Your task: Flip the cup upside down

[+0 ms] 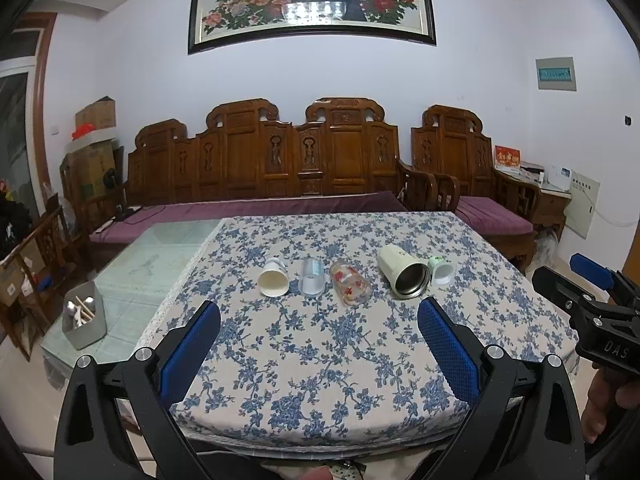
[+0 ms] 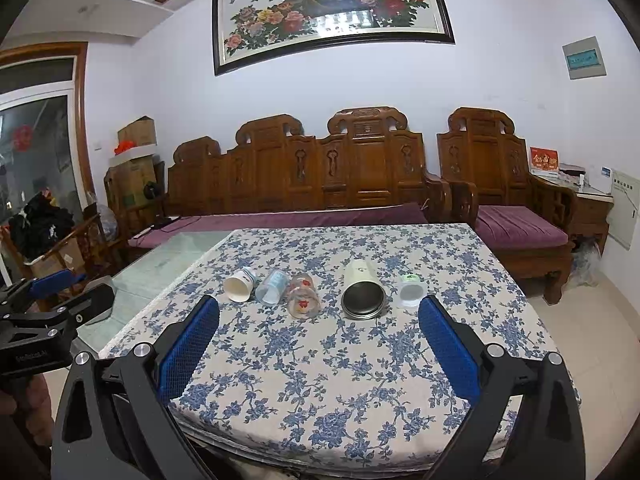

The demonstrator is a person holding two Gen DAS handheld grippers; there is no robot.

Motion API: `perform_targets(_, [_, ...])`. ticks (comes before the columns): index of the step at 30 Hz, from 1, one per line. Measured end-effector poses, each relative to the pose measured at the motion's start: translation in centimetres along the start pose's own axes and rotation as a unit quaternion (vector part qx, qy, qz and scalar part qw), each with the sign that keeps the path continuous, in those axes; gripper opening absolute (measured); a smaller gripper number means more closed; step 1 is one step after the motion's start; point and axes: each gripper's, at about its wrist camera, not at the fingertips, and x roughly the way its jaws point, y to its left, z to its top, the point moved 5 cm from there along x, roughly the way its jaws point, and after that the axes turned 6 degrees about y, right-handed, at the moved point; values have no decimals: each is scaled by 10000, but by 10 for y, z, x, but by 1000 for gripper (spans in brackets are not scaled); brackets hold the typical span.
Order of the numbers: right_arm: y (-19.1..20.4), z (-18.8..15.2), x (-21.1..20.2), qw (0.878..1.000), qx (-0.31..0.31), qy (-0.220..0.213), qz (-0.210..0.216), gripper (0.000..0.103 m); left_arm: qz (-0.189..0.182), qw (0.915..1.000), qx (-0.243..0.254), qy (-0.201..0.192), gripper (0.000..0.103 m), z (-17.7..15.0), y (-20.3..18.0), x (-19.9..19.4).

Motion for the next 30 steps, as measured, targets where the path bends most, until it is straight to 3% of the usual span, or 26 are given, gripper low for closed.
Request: perform_targets(30, [6,1,-2,10000,-20,-50,47,100,-12,10000,5,-86,95,6,-3,-10])
